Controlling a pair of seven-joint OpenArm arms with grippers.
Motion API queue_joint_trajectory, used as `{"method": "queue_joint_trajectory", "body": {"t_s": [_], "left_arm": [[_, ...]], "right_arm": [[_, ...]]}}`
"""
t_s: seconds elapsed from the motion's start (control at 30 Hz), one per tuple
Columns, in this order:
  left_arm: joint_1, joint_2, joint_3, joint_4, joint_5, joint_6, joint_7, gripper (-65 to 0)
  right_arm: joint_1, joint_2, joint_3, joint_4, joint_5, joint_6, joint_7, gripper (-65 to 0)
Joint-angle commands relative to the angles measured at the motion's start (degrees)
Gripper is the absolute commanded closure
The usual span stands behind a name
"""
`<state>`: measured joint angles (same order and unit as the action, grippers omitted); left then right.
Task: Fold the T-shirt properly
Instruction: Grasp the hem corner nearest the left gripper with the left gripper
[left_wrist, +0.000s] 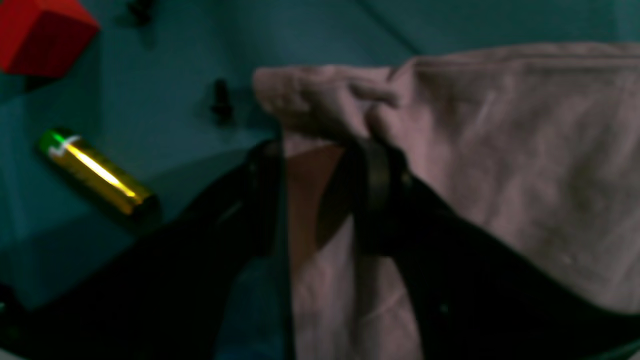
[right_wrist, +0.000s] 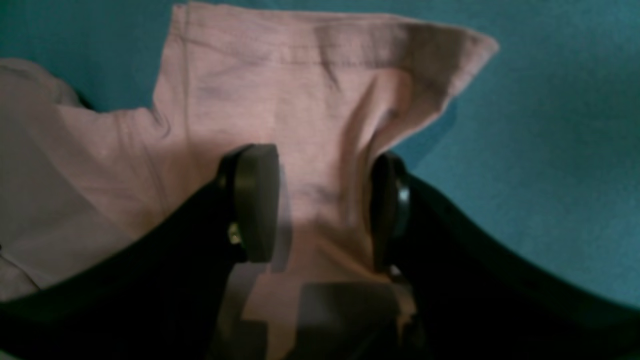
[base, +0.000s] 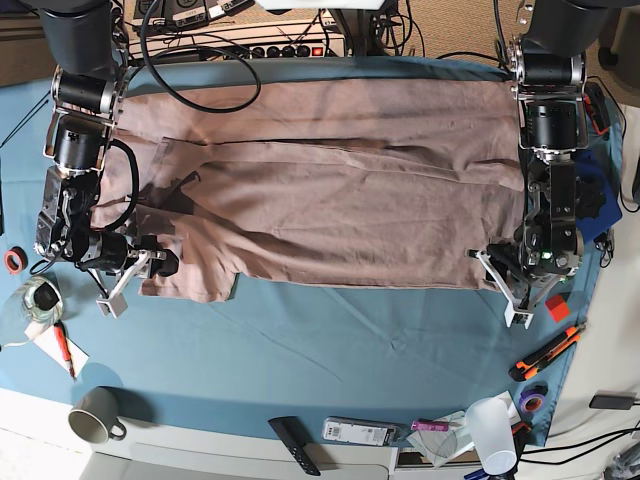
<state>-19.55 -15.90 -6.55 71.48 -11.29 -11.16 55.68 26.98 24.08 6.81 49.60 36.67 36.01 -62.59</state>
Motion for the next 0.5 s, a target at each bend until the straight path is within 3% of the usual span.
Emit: {"method": "queue_joint_trajectory", "body": {"t_s": [0.0, 0.07, 0.17, 0.23, 0.33, 0.47], "left_arm": [[-0.79, -0.13, 0.04, 0.35, -1.64, -0.72, 0.92, -18.5], [-0.79, -0.13, 0.04, 0.35, -2.12, -0.72, 0.92, -13.1], [-0.81, -0.13, 0.04, 0.35, -2.49, -0.68, 0.90, -1.7], [-0.83, -0.15, 0.04, 0.35, -2.47, -0.68, 0.92, 0.0], [-1.14, -0.15, 0.04, 0.37, -2.47, -0.20, 0.92, 0.0], [-2.58, -0.17, 0.04, 0.85, -2.47, 2.99, 2.47, 0.0]], "right_arm": [[0.66, 0.70, 0.07, 0.26, -1.79, -0.46, -2.38, -28.5], [0.66, 0.70, 0.07, 0.26, -1.79, -0.46, -2.38, -24.2], [0.68, 0.70, 0.07, 0.26, -1.81, -0.46, -2.34, -7.7], [0.83, 0.70, 0.07, 0.26, -2.05, -0.46, -2.12, 0.0], [1.33, 0.70, 0.07, 0.26, -5.18, -0.46, 0.37, 0.0], [2.75, 0.70, 0.07, 0.31, -8.04, -0.42, 4.15, 0.0]]}}
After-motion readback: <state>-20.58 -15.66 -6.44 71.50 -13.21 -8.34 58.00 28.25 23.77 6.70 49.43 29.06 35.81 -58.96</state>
